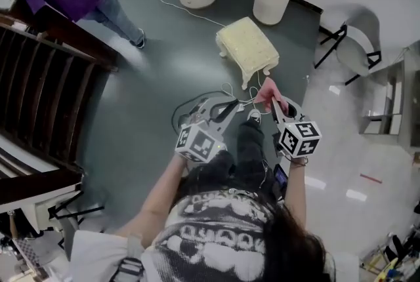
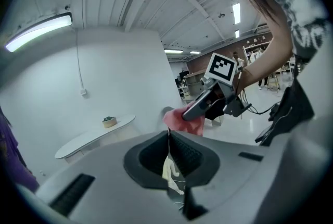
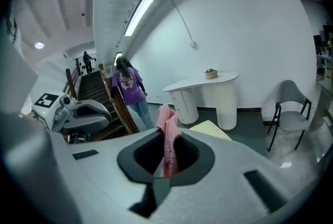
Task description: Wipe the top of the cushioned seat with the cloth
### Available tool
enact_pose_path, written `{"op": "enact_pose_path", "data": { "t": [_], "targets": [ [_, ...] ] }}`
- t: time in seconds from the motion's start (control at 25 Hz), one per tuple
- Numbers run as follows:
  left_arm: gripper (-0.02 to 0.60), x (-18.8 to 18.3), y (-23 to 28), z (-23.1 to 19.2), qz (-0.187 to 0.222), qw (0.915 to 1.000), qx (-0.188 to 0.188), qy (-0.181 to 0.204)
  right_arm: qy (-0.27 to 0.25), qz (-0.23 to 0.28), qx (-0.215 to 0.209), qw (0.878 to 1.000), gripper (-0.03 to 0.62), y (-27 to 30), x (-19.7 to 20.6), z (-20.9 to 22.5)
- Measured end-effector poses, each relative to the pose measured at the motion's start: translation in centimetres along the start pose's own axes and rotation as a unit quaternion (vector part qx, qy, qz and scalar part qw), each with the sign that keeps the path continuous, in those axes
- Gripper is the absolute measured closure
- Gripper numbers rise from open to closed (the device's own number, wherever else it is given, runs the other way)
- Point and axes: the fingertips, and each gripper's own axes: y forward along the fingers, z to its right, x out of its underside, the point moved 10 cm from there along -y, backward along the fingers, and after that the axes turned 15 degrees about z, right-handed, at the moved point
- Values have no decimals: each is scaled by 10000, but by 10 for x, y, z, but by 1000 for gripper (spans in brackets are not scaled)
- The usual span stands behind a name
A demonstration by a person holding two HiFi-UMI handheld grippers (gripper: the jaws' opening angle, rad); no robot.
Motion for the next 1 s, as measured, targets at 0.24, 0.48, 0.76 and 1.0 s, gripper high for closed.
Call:
{"op": "enact_pose_path", "data": {
  "t": [0.24, 0.48, 0.76, 1.0],
  "targets": [
    [574, -8, -29, 23, 44, 9999, 93, -89, -226, 212, 154, 9994, 586, -43, -4, -40],
    [574, -22, -38, 32, 212, 9996, 189, -33, -397, 309, 245, 9984, 586, -69, -1, -62],
    [574, -39, -42, 42, 376, 9990, 220, 106, -477, 389, 193, 9979, 586, -85, 3, -77],
    [574, -36, -51, 54, 377, 9990, 207, 114, -619, 364, 94, 9974, 586, -90, 7, -87]
  ]
}}
